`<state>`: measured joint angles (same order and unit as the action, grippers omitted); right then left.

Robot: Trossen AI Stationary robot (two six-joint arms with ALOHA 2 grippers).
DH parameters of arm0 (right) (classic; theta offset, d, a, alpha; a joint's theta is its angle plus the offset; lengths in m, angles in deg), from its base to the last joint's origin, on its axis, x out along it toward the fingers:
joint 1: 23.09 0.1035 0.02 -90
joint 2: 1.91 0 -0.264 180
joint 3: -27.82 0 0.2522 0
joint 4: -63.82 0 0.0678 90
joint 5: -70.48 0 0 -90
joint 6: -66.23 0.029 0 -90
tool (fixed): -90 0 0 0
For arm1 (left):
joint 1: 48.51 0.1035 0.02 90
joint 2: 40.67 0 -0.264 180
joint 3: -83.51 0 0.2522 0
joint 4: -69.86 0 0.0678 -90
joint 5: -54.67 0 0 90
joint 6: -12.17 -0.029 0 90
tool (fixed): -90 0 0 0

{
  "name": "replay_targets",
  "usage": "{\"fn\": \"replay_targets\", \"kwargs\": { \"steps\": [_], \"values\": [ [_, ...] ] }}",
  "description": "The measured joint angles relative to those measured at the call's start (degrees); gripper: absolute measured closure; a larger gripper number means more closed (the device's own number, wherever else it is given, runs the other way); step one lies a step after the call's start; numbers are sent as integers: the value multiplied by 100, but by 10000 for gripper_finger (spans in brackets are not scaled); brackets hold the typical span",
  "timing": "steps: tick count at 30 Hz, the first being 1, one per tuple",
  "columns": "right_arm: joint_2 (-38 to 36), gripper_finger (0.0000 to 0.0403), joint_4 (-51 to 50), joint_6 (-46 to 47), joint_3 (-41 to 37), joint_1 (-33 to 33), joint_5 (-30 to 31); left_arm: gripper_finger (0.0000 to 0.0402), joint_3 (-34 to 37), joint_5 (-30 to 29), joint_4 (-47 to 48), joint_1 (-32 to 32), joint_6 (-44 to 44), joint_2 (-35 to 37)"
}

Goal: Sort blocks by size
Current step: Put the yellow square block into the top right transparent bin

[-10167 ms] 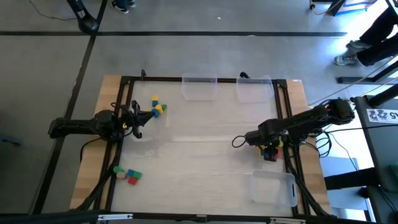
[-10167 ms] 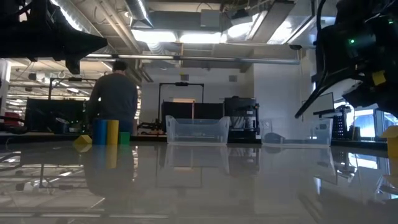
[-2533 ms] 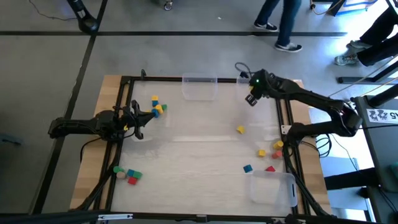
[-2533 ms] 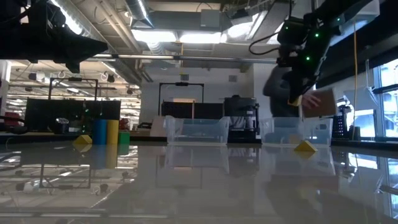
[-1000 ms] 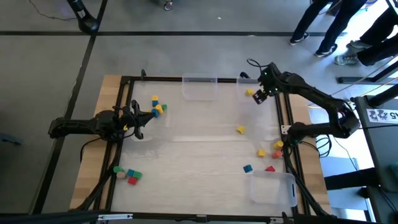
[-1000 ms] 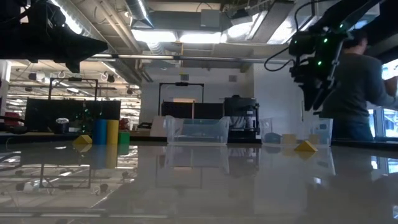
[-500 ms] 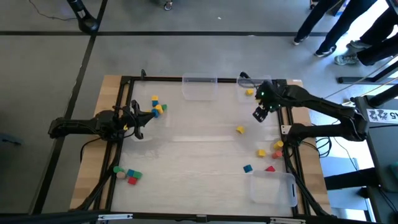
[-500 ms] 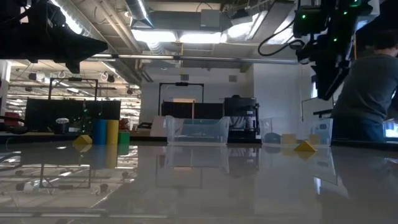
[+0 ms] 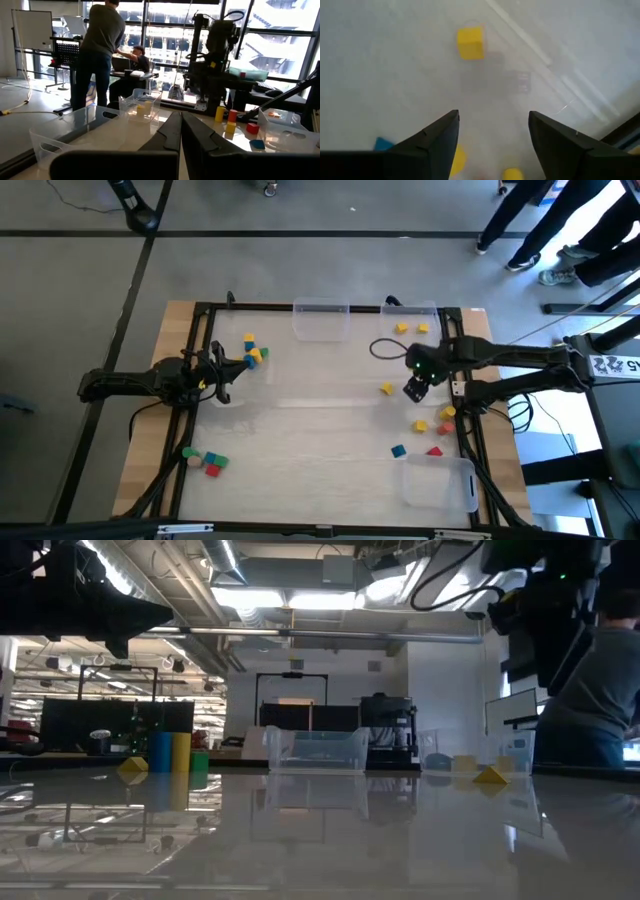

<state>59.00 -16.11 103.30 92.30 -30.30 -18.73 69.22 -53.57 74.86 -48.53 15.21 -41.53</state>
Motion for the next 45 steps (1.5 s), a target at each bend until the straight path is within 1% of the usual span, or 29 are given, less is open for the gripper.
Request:
{"fn": "replay_targets", "kwargs": {
  "steps": [9,14,18,24,32,36,40,45],
  "values": [
    [12,164,4,2005,0,1054,1,402,1,-2,-1,1,250,0],
    [136,164,7,3180,0,1716,1,402,-1,-2,-1,0,-5,-1],
    [383,164,8,4023,0,2269,1,402,2,-2,62,0,-316,-1],
    [863,164,6,4927,-2,2806,-85,402,-1,-2,62,1,-520,2],
    [1490,164,25,5558,-65,2898,-636,402,-1,-2,71,2,-459,2],
    [1598,164,285,5571,-337,2895,-677,402,-1,-2,92,2,-456,0],
    [1599,164,866,5601,-718,2895,-685,402,-1,-2,91,-1,-456,2],
    [1600,164,1334,5725,-1141,2895,-624,402,0,-1,89,1,-456,1]
  ]
}}
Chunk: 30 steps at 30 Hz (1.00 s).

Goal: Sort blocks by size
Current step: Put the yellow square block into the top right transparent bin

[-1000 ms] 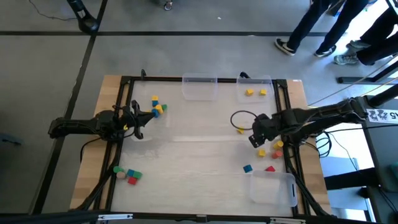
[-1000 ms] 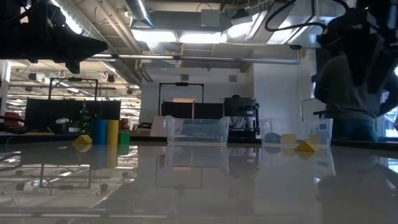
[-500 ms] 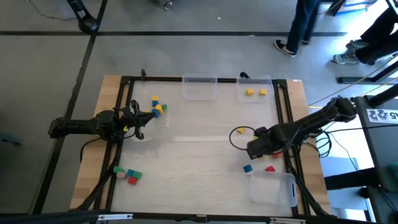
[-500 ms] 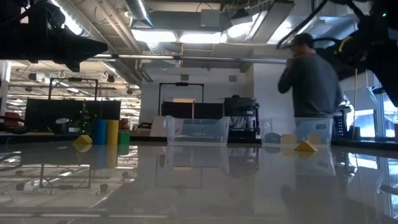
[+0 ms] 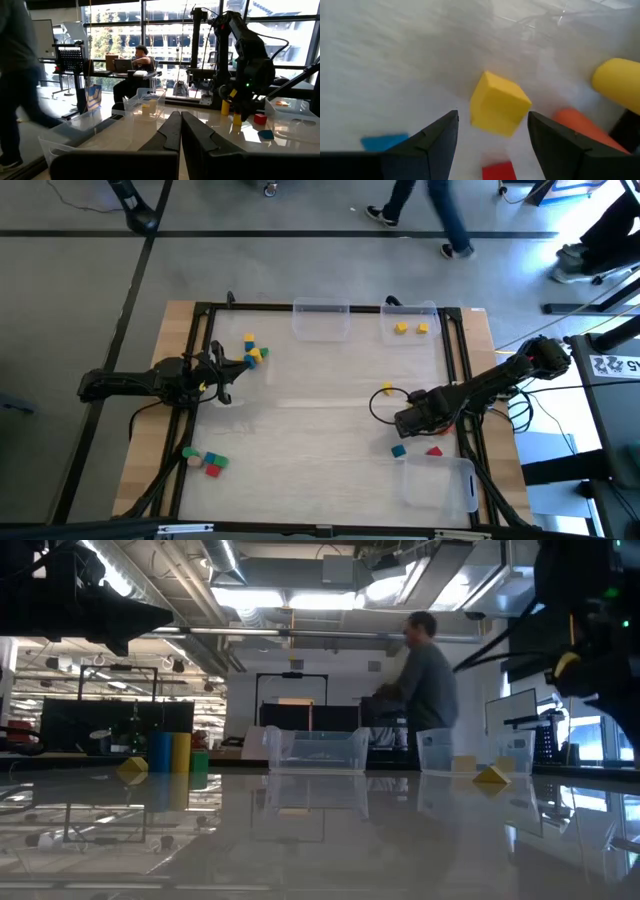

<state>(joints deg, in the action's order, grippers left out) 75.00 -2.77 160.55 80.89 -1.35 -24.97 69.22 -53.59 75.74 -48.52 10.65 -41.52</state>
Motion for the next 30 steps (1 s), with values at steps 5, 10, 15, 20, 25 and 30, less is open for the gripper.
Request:
{"fn": "replay_targets", "kwargs": {
  "steps": [5,10,15,20,25,30],
  "values": [
    [0,164,633,2,-383,0,138,402,0,1,-2,-1,0,-1],
    [-13,190,890,1,-537,0,149,402,0,0,-4,-2,0,-1],
    [-13,254,885,-79,-546,0,275,402,1,1,-4,0,0,-2],
    [-52,271,887,-462,-545,0,272,402,2,1,-4,-1,2,-1],
    [-204,260,739,-818,-255,-9,603,402,1,0,-35,0,2,0],
    [-356,261,352,-1441,198,-227,866,402,0,0,-30,-2,2,-2]
  ]
}}
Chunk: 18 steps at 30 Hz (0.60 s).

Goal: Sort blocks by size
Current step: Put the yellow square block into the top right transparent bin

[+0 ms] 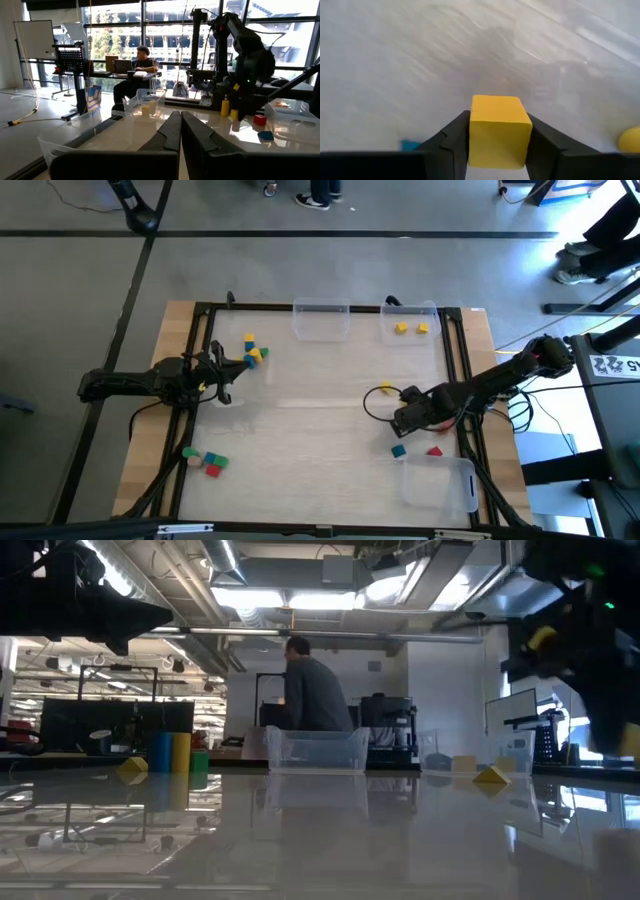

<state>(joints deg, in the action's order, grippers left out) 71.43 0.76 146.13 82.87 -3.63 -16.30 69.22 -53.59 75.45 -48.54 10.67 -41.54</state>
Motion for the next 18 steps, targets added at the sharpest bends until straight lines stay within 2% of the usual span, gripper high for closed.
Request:
{"fn": "replay_targets", "kwargs": {
  "steps": [8,12,18],
  "values": [
    [-11,265,-335,-1506,520,-900,537,402,0,0,3,2,0,2],
    [-11,257,-321,-2345,654,-1559,750,402,2,0,5,2,0,2],
    [-11,268,-224,-3576,798,-2658,1160,402,1,0,9,1,0,2]
  ]
}}
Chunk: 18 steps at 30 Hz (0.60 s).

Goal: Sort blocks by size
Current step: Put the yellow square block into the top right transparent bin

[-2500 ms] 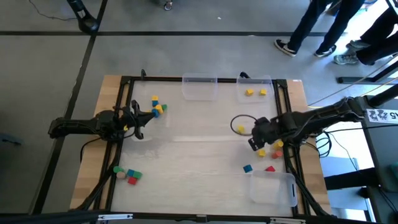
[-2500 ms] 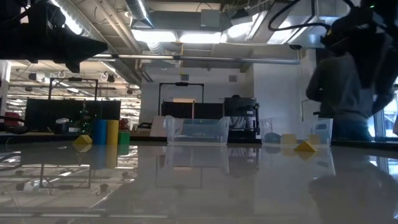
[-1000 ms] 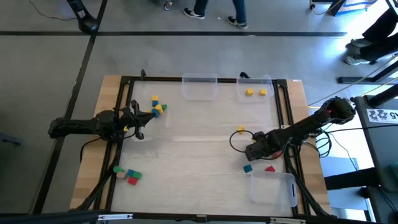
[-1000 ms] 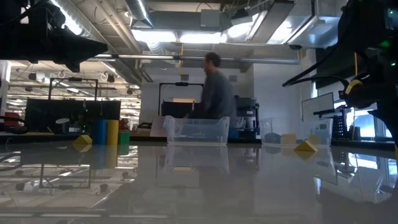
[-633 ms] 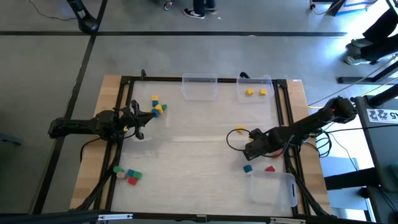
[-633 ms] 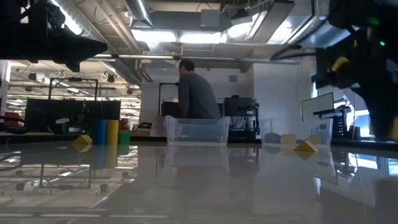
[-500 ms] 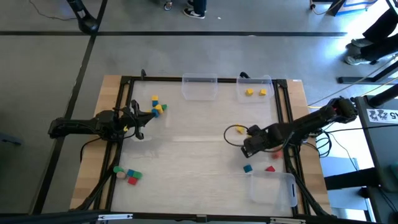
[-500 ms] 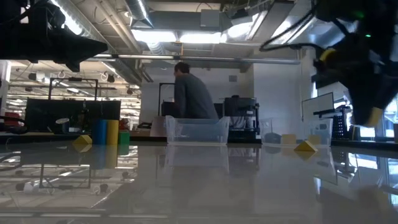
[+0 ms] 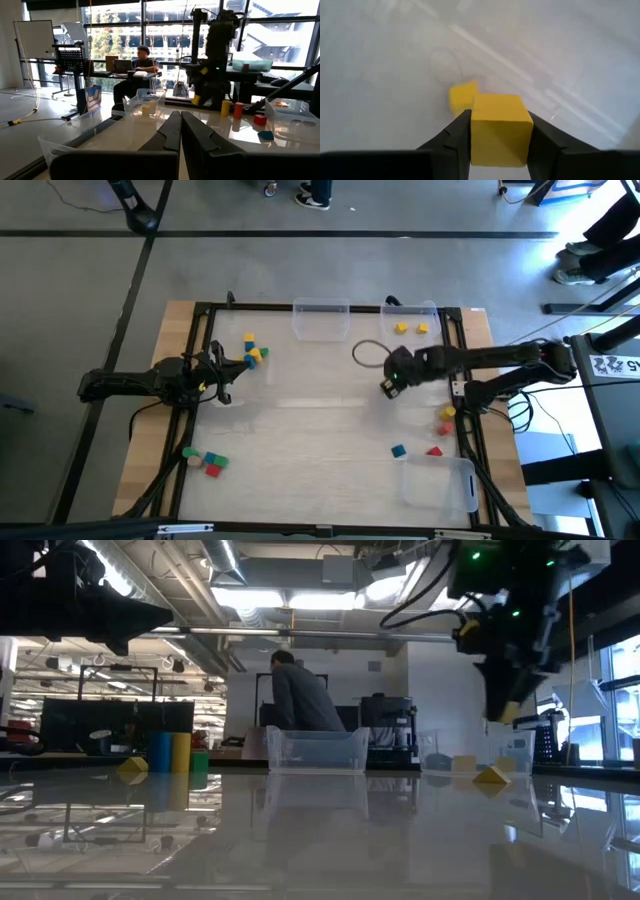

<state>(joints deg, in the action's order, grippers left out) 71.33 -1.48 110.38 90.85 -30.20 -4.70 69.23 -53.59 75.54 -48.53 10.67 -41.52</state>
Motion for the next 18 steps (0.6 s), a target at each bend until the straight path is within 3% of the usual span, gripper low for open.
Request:
{"fn": "replay_targets", "kwargs": {
  "steps": [10,18],
  "values": [
    [0,264,1733,-1634,24,-1765,67,402,0,0,1,1,-42,0],
    [0,262,2943,-2386,26,-2950,69,402,0,1,21,0,-42,-1]
  ]
}}
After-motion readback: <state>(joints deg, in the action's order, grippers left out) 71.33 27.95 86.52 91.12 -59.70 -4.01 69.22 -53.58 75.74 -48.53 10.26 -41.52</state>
